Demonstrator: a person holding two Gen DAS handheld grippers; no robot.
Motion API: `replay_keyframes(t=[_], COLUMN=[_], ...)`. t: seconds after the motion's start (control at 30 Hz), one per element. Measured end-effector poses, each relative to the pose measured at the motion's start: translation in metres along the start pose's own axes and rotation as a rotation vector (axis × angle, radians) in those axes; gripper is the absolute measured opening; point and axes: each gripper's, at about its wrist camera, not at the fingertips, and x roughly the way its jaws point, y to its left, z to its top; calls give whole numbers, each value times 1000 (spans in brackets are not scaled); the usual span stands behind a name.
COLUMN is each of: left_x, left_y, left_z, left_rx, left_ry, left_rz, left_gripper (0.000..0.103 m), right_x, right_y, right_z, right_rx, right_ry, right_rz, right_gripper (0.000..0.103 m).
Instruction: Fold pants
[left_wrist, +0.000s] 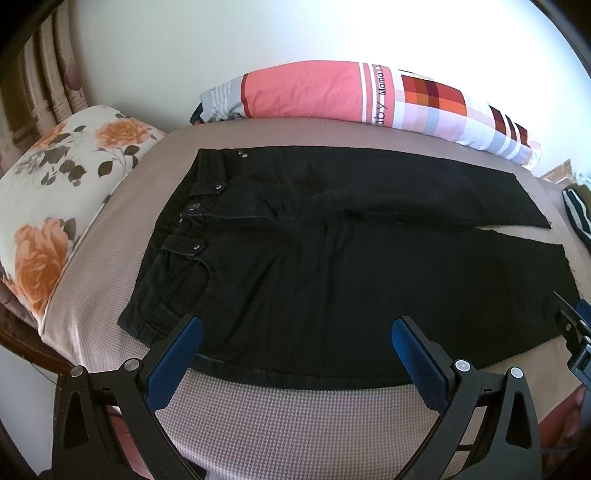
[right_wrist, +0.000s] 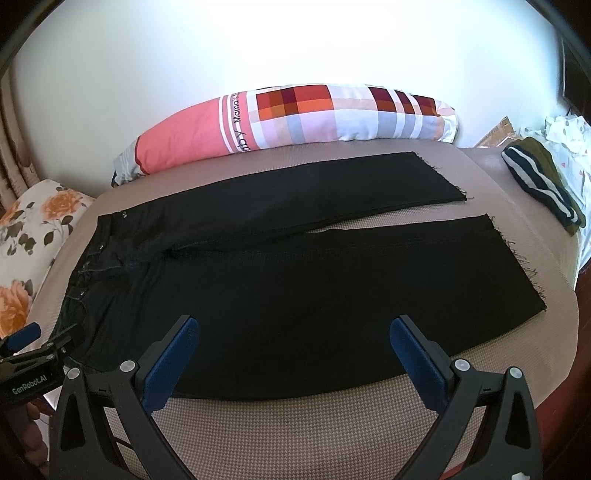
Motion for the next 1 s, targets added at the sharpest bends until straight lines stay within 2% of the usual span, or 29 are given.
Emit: replay_keyframes(t=[1.0], left_x=[0], left_y=[-3], left_z=[-2], left_rx=[4], left_ry=[5], left_rz=[4], left_gripper=[102], right_x=[0], right_y=[0], right_z=[1], right_rx=[1], right_ry=[2], right_rz=[-1], right_gripper=[103])
